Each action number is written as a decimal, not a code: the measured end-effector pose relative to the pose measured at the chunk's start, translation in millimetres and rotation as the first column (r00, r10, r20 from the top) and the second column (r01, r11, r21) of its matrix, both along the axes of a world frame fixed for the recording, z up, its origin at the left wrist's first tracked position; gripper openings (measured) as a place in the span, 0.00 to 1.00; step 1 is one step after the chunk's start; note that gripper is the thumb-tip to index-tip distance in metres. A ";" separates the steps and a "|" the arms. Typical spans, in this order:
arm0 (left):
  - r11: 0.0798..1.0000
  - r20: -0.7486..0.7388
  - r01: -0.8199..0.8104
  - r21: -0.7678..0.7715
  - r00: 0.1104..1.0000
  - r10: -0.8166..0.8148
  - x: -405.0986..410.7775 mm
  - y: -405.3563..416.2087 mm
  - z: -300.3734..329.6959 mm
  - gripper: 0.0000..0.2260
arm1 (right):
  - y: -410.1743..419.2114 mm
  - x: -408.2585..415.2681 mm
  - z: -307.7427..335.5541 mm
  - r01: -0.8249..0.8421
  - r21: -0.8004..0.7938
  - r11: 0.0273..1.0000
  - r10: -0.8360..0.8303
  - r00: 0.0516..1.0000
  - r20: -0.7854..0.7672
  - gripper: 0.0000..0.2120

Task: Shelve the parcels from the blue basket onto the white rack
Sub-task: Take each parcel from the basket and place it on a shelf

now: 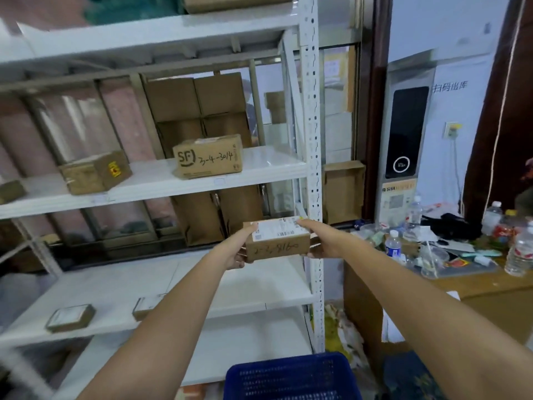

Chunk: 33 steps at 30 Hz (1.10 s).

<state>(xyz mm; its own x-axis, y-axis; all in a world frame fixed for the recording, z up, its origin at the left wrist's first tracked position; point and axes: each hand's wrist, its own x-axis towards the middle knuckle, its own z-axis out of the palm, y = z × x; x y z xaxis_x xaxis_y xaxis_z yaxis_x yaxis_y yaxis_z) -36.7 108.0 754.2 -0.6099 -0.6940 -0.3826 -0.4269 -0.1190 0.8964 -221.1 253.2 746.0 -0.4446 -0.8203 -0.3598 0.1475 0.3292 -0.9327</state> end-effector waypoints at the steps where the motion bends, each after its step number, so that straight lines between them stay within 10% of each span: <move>1: 1.000 -0.019 -0.009 -0.001 1.000 0.009 7.5 -1.4 3.9 0.19 | -3.5 5.5 1.5 0.001 -0.013 1.000 -0.001 1.000 0.013 0.18; 33: 0.917 -0.295 -0.400 0.003 0.875 0.383 471.9 -273.5 100.9 0.22 | -330.0 441.3 108.8 -0.222 -0.158 0.962 0.206 0.972 -0.110 0.18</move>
